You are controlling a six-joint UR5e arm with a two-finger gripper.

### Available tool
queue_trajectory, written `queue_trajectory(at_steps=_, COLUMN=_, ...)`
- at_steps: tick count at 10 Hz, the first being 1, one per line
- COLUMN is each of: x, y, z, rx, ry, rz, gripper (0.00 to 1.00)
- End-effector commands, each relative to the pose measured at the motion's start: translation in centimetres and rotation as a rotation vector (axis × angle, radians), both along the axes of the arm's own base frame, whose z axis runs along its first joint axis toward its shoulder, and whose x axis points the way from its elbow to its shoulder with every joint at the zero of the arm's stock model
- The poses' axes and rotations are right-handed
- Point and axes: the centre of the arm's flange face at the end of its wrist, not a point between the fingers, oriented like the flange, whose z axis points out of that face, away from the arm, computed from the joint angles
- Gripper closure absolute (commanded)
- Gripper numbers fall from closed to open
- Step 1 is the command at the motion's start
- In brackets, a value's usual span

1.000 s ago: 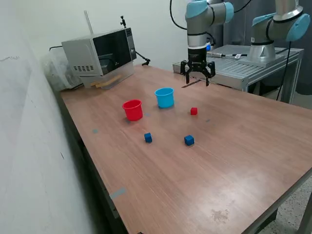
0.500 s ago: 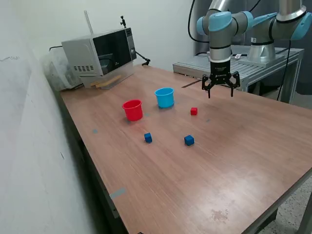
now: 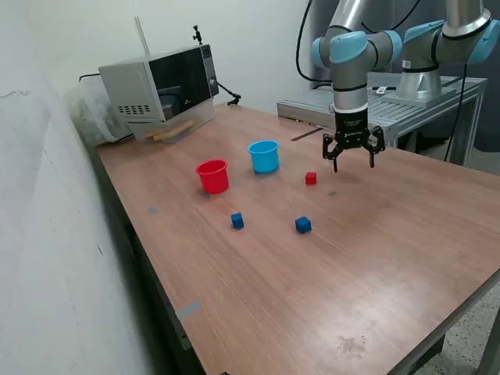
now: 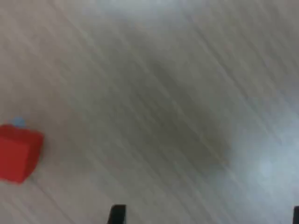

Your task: Place red objects in the red bin, and blue objects in the blue bin.

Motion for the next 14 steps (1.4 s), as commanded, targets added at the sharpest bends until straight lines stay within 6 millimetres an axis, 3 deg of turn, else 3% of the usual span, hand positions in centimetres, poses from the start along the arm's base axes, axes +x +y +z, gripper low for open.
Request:
queue_trajectory(at_steps=1, x=-2.0, y=0.9, z=0.4, rx=0.002, ry=0.03, rz=0.034, gripper=0.0)
queue_trajectory(at_steps=4, x=-4.6, y=7.7, z=0.7, rx=-0.008, ry=0.048, rz=-0.086, gripper=0.0)
queue_trajectory(at_steps=6, x=-4.8, y=9.6, z=0.7, rx=-0.009, ry=0.051, rz=-0.12, gripper=0.0)
queue_trajectory(at_steps=11, x=-4.5, y=8.8, z=-1.8, rx=-0.016, ry=0.02, rz=-0.126, gripper=0.0)
queue_trajectory(at_steps=14, x=-5.8, y=8.7, z=-2.0, rx=-0.031, ry=0.033, rz=-0.126, gripper=0.0)
